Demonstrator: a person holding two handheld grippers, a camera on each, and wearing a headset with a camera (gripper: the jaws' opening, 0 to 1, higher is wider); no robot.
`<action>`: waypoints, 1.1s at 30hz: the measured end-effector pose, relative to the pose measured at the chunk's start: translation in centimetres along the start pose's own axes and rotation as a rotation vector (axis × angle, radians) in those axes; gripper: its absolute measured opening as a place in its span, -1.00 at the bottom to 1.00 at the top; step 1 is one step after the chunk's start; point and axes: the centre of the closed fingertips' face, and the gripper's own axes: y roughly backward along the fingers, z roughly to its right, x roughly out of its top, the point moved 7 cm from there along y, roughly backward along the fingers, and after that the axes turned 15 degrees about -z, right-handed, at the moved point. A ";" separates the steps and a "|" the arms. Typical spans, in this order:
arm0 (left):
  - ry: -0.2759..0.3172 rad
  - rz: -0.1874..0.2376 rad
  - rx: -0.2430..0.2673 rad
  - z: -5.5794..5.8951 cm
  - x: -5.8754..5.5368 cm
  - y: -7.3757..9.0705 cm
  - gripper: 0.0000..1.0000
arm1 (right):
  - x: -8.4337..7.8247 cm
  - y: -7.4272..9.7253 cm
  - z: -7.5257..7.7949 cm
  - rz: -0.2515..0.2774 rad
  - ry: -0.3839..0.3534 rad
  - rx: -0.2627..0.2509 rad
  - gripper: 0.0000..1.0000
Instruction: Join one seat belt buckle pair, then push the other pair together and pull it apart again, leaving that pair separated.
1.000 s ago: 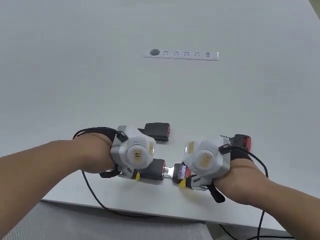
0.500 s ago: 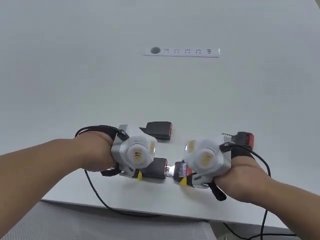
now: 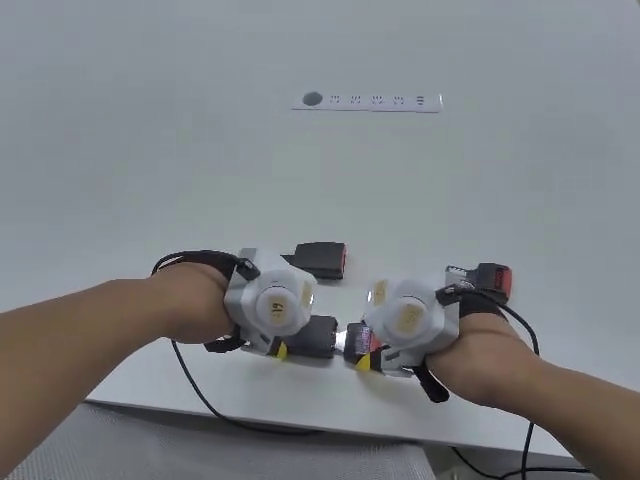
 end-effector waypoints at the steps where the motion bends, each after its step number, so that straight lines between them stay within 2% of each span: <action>1: 0.000 -0.001 0.000 0.0 0.0 0.0 -0.41 | 0.0 -0.1 0.1 0.001 -0.001 0.001 -0.39; 9: -0.011 -0.008 -0.007 -0.1 0.1 0.0 -0.42 | 0.1 -0.1 0.0 0.002 -0.019 0.000 -0.39; 11: -0.023 -0.017 -0.010 -0.2 0.2 0.0 -0.42 | 0.2 -0.1 0.0 0.001 -0.019 0.000 -0.39; 12: -0.031 -0.044 -0.013 -0.1 0.0 0.0 -0.42 | 0.6 -0.2 0.0 0.016 -0.005 -0.001 -0.39; 13: -0.028 -0.021 -0.010 -0.1 0.2 0.0 -0.42 | 0.6 0.1 0.2 -0.002 -0.015 -0.005 -0.39; 19: -0.018 -0.017 -0.011 0.0 0.0 0.1 -0.41 | 0.5 0.2 0.0 -0.002 -0.025 -0.010 -0.39; 21: -0.049 -0.017 -0.010 0.0 0.0 0.1 -0.41 | 0.5 0.2 -0.1 -0.001 -0.023 -0.011 -0.39; 24: -0.037 0.019 -0.017 -0.3 -0.6 0.1 -0.42 | 0.2 0.3 -0.3 0.015 -0.001 -0.015 -0.39; 25: -0.010 0.036 -0.023 -0.3 -0.7 0.1 -0.42 | 0.1 0.2 -0.3 0.020 0.000 -0.016 -0.39; 28: 0.018 0.032 -0.024 -0.3 -0.7 0.1 -0.42 | 0.0 0.1 -0.3 0.033 -0.001 -0.012 -0.39; 33: 0.029 0.031 -0.022 -0.3 -0.7 0.0 -0.43 | -0.3 0.1 -0.3 0.051 0.001 -0.008 -0.39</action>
